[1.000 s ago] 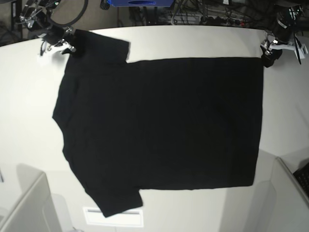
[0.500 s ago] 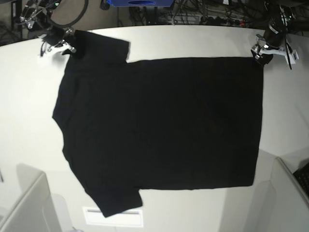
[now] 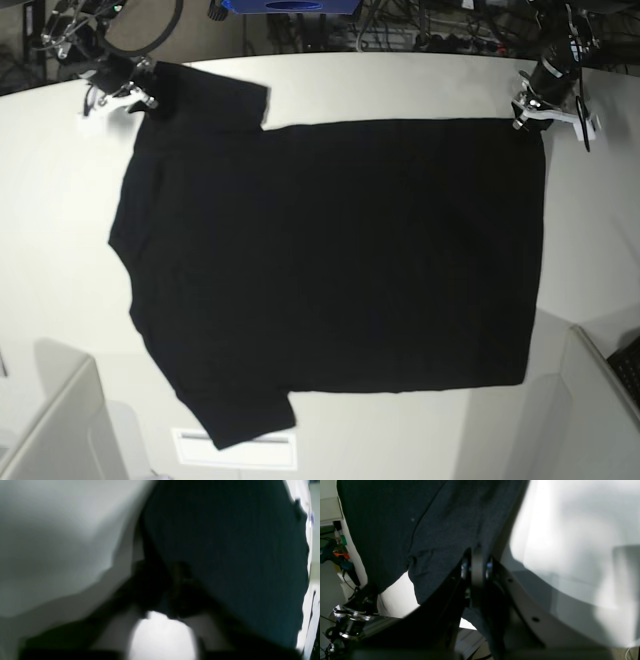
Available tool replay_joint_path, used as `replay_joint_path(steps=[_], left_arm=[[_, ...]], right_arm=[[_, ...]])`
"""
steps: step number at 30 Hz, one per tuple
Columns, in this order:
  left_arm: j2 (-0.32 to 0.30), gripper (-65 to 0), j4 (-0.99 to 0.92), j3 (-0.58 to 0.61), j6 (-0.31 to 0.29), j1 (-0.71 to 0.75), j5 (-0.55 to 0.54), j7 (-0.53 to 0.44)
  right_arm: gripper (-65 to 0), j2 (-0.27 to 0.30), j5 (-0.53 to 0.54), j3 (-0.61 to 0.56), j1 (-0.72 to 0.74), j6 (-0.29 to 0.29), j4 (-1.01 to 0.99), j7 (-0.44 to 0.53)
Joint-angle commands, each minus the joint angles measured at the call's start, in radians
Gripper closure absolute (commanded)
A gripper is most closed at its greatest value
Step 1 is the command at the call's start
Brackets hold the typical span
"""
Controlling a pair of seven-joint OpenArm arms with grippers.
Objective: Fold the T-shirt properly
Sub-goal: 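Lift the shoulder edge of the black shirt with both grippers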
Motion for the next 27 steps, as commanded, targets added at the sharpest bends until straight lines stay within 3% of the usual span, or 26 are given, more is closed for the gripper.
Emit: replay_joint_path(steps=[1, 17, 21, 25, 27], left_arm=[[-0.009, 0.0, 0.006, -0.004, 0.009, 0.012, 0.013, 0.013], [-0.009, 0.0, 0.266, -0.052, 0.009, 0.198, 0.011, 0.013], [-0.008, 0.0, 0.317, -0.05, 0.009, 0.19, 0.01, 0.013], [-0.006, 0.0, 0.355, -0.05, 0.009, 0.164, 0.008, 0.014], [-0.006, 0.0, 0.357, -0.05, 0.011, 0.147, 0.008, 0.014]], right_arm=[[0.0, 0.011, 0.003, 0.006, -0.005, -0.005, 0.016, 0.004], [0.0, 0.002, 0.009, 0.002, -0.158, -0.005, 0.331, 0.0], [0.0, -0.005, 0.009, 0.0, -0.123, -0.005, 0.386, -0.013], [0.0, -0.001, 0.003, 0.009, -0.026, -0.008, 0.381, -0.112], [0.0, -0.001, 0.003, 0.009, 0.026, -0.046, 0.381, -0.145]])
